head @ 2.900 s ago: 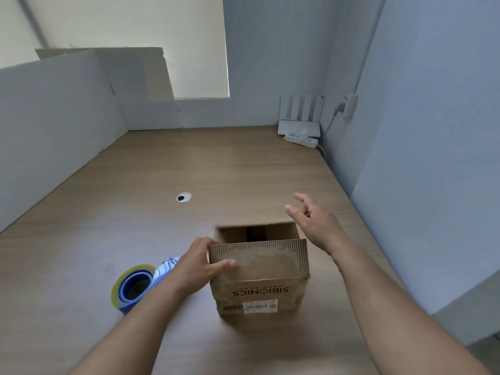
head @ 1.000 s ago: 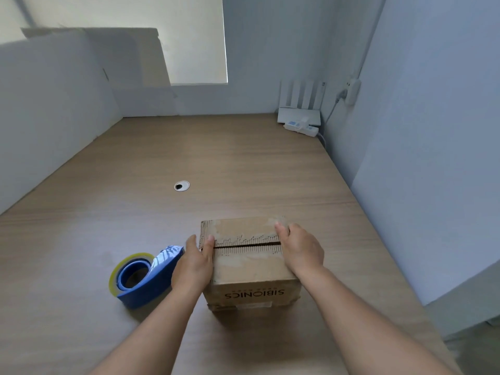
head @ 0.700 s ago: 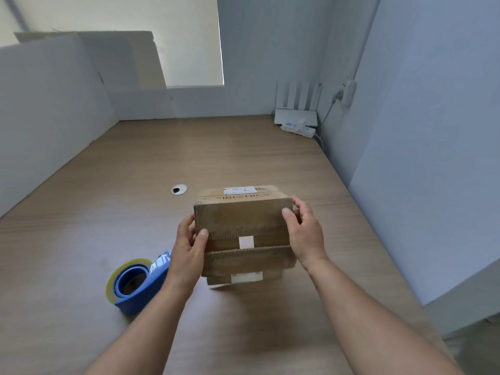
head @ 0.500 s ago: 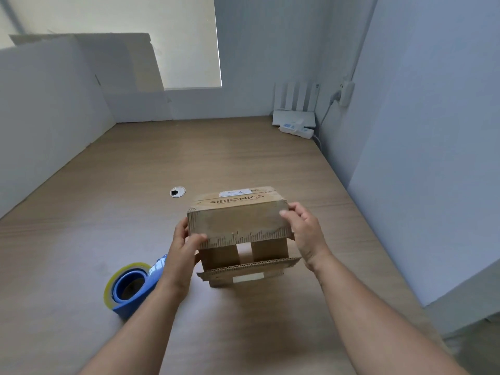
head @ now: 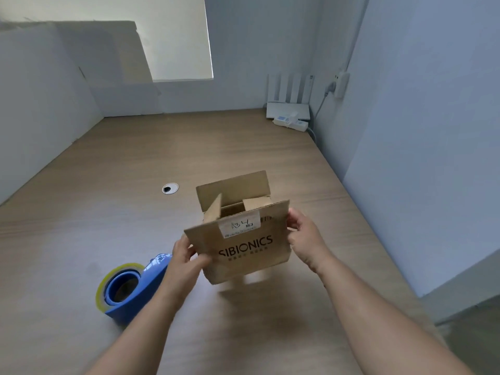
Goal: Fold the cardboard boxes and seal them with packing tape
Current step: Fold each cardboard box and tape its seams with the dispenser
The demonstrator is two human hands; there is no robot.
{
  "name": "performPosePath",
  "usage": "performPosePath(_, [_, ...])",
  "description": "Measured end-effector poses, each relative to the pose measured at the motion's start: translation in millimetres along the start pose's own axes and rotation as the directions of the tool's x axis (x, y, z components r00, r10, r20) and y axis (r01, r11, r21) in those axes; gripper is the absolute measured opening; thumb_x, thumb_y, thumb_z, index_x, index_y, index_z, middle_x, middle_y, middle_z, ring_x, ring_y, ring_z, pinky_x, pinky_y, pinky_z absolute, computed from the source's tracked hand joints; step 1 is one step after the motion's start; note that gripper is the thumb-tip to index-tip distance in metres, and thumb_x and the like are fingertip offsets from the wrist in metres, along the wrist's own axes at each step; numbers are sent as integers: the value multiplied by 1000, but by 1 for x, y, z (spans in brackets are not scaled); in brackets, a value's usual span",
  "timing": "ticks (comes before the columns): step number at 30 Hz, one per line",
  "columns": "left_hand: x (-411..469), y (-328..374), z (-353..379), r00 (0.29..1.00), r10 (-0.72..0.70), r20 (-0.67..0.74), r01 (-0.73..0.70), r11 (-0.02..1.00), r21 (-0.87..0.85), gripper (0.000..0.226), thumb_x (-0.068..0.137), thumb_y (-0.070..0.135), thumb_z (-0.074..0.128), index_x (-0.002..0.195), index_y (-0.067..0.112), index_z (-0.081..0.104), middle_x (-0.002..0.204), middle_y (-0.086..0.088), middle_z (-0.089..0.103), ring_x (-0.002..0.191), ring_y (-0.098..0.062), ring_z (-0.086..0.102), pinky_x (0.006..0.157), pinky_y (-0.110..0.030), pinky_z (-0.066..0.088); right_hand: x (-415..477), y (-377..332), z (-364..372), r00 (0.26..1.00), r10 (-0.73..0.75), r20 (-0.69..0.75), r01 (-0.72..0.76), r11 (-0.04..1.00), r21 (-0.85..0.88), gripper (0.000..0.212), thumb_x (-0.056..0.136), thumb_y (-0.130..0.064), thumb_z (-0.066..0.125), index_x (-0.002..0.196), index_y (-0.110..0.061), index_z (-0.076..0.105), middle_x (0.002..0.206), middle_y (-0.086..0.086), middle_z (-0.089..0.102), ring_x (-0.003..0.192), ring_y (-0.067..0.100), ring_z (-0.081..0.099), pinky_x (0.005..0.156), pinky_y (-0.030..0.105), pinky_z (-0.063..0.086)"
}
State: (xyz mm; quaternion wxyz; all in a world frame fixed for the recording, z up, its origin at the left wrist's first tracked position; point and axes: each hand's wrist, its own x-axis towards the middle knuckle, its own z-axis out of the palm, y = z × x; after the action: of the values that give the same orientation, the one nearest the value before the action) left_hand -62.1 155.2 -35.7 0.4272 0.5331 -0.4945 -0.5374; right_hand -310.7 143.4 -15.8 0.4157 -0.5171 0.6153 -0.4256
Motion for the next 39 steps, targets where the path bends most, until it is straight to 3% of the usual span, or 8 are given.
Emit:
performPosePath(8, [-6,-11,-7,990,-132,40,136,982,-129,42,92,54,45,122,29,60,123,4,62,120,-17,54,100,-44,45,-15,27,-2,994,92,64,-102,977,187,30,79,8,57,94,-17,66,101,8,70,97,20,65,72,22,54])
performPosePath(15, [-25,-28,-9,967,-242,85,201,921,334,65,71,65,55,125,32,43,127,8,43,117,-11,45,87,-20,44,-25,39,-8,958,146,248,-111,983,-147,54,78,-22,74,126,-34,52,116,-11,55,106,10,58,78,15,50])
performPosePath(19, [-21,-33,-14,973,-225,58,184,897,402,35,81,56,57,107,34,51,126,6,47,116,-13,50,90,-28,48,-28,42,0,967,164,194,-104,953,-285,10,79,-47,71,80,-40,64,95,-18,57,86,1,60,67,15,48])
performPosePath(23, [-12,-38,-14,971,-237,-37,231,885,404,39,90,34,62,125,24,48,115,5,56,100,-11,58,77,-26,51,-20,40,5,972,232,48,-177,848,-500,29,77,-47,71,83,-26,52,90,-8,60,82,13,59,73,32,49])
performPosePath(26, [-6,-41,-10,952,-298,-68,297,851,432,62,91,34,62,144,21,33,110,4,51,96,-12,56,75,-27,53,-10,32,10,952,307,6,-238,752,-615,80,73,-44,75,136,-17,33,133,3,47,119,22,51,94,36,43])
performPosePath(29, [-2,-40,-9,944,-323,-73,321,838,441,67,90,33,63,147,24,29,111,3,51,99,-15,57,81,-32,55,8,14,15,995,96,7,-70,769,-635,102,80,-26,69,151,-27,-4,158,-3,10,143,21,19,110,36,27])
performPosePath(35, [2,-37,-11,957,-282,-63,278,842,463,89,89,29,66,153,30,5,138,-4,46,103,-15,56,86,-35,54,26,5,17,993,7,117,74,739,-670,53,96,-41,45,145,-24,36,141,-3,46,135,19,30,103,38,35])
performPosePath(39, [4,-34,-10,966,-257,-26,234,830,507,95,89,27,66,152,36,-5,150,-2,36,108,-15,57,85,-33,54,28,9,18,989,-128,-72,57,787,-614,63,96,-36,48,150,-19,22,151,2,28,138,20,26,105,34,32])
